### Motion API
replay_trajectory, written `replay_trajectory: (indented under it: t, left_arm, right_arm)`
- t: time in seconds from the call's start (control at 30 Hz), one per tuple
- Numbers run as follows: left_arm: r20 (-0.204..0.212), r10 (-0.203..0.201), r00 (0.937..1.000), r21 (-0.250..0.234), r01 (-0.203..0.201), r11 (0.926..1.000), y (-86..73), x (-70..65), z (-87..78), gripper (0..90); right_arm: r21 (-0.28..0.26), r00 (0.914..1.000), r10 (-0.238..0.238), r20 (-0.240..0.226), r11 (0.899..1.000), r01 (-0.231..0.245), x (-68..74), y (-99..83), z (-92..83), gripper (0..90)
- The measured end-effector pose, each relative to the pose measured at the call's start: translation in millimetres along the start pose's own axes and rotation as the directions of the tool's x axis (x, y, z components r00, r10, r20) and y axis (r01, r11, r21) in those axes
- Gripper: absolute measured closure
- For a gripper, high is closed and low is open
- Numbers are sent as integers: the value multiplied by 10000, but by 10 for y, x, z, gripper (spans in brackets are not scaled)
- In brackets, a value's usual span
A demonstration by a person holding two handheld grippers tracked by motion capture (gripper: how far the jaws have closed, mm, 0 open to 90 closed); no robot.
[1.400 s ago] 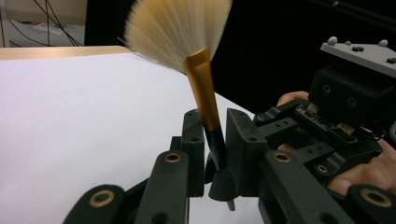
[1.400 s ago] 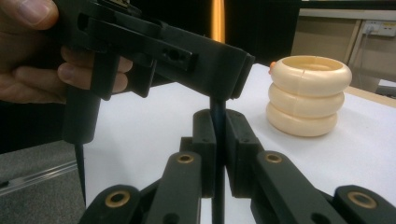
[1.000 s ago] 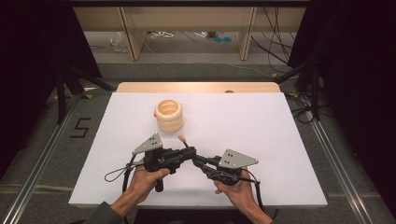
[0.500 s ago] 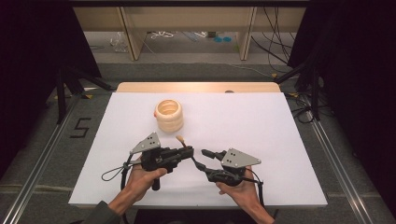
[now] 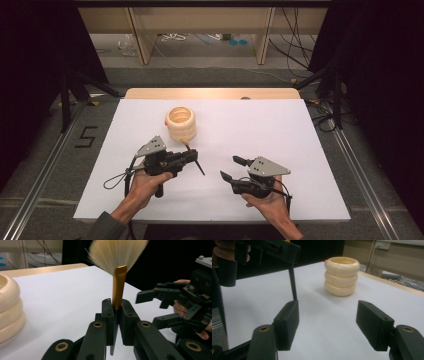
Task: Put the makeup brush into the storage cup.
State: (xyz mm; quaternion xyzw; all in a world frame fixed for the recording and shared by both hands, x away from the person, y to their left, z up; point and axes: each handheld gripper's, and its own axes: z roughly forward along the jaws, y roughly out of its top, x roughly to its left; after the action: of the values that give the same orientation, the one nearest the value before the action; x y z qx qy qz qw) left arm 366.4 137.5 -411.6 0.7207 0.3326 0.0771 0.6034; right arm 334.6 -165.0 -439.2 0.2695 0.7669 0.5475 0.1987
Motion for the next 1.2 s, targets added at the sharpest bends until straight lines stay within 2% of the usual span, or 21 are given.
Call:
replay_trajectory:
  t: [0.03, 0.07, 0.1, 0.13, 0.23, 0.4, 0.47, 0.5, 0.63, 0.77, 0.87, 0.9, 0.93, 0.97, 1.0, 1.07, 1.1, 1.13, 1.17, 1.2]
  left_arm:
    - [0, 0, 10000, 0, 0, 10000, 0, 0, 0, 831]
    - [-136, -73, 9999, -5, 73, 10000, 7, 40, 10, 831]
    - [-173, 3, 9998, 21, -2, 10000, 14, 61, 8, 831]
    - [-217, 147, 9997, 5, -147, 9999, 22, 81, 7, 831]
    - [-428, -12, 9991, -77, 9, 10000, 41, 107, -12, 831]
    - [-668, 108, 9977, -114, -116, 9999, 101, 163, -40, 831]
    - [-772, -16, 9970, -134, 6, 9999, 112, 170, -44, 831]
    - [-912, 112, 9958, -68, -118, 9999, 138, 202, -56, 831]
    - [-1273, 161, 9917, -3, -162, 9999, 197, 299, -85, 831]
    - [-1658, -59, 9861, -131, 37, 9999, 273, 405, -124, 831]
    - [-1872, 15, 9823, -74, -29, 10000, 333, 464, -130, 831]
    - [-1866, 146, 9823, -60, -160, 9999, 356, 485, -133, 831]
    - [-1951, 51, 9808, -63, -64, 10000, 375, 495, -136, 831]
    - [-1944, 115, 9808, -67, -131, 9999, 395, 515, -140, 831]
    - [-2010, 119, 9795, -50, -132, 9999, 416, 526, -145, 831]
    - [-2071, 169, 9782, -128, -200, 9997, 437, 543, -147, 831]
    - [-2122, 252, 9769, -70, -273, 9996, 459, 555, -157, 831]
    - [-2187, 44, 9758, -59, -59, 10000, 497, 566, -175, 831]
    - [-2187, 44, 9758, -59, -59, 10000, 497, 566, -175, 831]
    - [-2271, 211, 9736, -75, -234, 9997, 546, 605, -186, 831]
  right_arm:
    - [-5, 10000, -12, 42, 10000, 12, -20, -5, -16, 334]
    - [-143, 9996, -79, 272, 9999, 83, -42, -14, -25, 323]
    - [-19, 9994, 12, 339, 10000, -12, -55, -19, -48, 319]
    - [-18, 9995, 124, 300, 9999, -123, -70, -28, -60, 312]
    - [-14, 9983, 339, 477, 9994, -339, -110, -51, -90, 290]
    - [93, 9971, 374, 663, 9992, -381, -149, -70, -137, 283]
    - [109, 9974, 418, 595, 9990, -425, -154, -73, -142, 281]
    - [108, 9963, 431, 738, 9990, -440, -167, -84, -166, 278]
    - [118, 9945, 518, 913, 9985, -531, -201, -114, -208, 277]
    - [125, 9942, 367, 1013, 9992, -381, -239, -125, -257, 275]
    - [283, 9932, 298, 1125, 9990, -332, -250, -136, -286, 273]
    - [265, 9927, 316, 1165, 9990, -349, -252, -143, -295, 270]
    - [230, 9921, 305, 1214, 9992, -335, -260, -151, -299, 267]
    - [175, 9921, 431, 1175, 9988, -455, -259, -161, -300, 264]
    - [334, 9915, 337, 1257, 9987, -381, -269, -164, -325, 264]
    - [482, 9912, 447, 1245, 9975, -510, -266, -170, -342, 261]
    - [282, 9908, 402, 1295, 9986, -442, -274, -184, -334, 259]
    - [288, 9906, 448, 1293, 9984, -489, -279, -194, -352, 254]
    - [207, 9911, 471, 1245, 9985, -501, -282, -203, -350, 254]
    - [251, 9909, 655, 1173, 9973, -689, -273, -210, -353, 254]
